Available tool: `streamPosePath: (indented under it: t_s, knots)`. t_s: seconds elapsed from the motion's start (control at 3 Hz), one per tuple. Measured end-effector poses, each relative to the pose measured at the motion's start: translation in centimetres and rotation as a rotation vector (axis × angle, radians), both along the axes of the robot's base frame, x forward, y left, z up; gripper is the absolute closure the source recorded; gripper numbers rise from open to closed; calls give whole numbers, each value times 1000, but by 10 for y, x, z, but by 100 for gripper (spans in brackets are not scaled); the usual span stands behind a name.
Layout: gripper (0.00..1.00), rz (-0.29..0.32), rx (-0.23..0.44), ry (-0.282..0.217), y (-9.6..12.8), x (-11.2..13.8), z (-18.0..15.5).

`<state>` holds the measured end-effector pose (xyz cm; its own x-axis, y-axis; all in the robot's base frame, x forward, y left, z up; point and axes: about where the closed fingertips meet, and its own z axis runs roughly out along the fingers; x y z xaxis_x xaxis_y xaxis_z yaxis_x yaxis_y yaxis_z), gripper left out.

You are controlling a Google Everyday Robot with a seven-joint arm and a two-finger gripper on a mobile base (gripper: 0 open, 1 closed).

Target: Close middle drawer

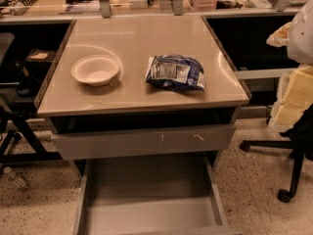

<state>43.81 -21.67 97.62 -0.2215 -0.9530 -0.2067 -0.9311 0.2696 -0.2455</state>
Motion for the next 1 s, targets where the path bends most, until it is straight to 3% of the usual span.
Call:
streamPosePath:
  t_s: [0.33, 1.0]
  knots:
    - [0, 0, 0, 0, 0, 0, 0]
    - [43, 0, 0, 0, 0, 0, 0]
